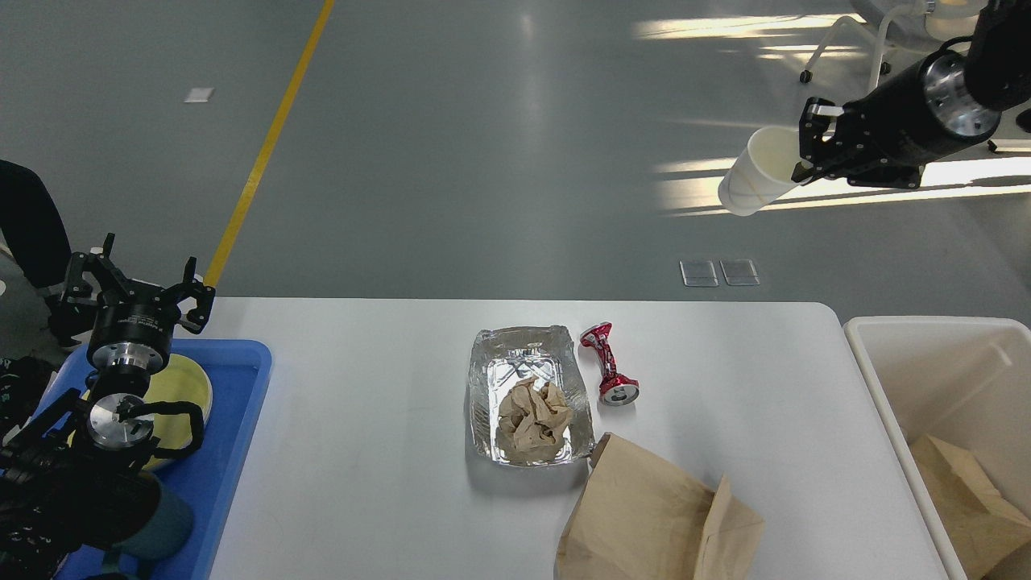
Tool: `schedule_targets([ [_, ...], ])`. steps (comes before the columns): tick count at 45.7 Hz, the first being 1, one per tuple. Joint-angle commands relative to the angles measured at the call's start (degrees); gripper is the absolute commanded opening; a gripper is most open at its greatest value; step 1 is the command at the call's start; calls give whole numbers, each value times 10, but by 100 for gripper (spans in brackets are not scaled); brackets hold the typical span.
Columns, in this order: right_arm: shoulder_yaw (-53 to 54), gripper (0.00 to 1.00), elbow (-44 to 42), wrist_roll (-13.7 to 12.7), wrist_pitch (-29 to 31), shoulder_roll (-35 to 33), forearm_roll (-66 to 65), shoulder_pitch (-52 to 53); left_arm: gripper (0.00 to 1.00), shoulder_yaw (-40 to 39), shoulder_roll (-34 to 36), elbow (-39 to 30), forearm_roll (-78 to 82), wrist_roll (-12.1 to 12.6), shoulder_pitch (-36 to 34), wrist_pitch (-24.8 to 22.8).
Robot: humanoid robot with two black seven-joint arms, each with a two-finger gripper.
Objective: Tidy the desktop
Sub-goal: 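Lift the second white cup and drop it into the white bin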
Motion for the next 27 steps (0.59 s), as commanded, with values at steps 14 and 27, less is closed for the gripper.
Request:
schedule_targets([
  [14, -27, 0, -114, -1, -192, -77, 2, -301, 96, 0, 0, 0, 0, 0, 0, 0],
  [27, -21, 100, -186, 1, -327, -64, 1, -466, 96, 0, 0, 0, 0, 0, 0, 0],
])
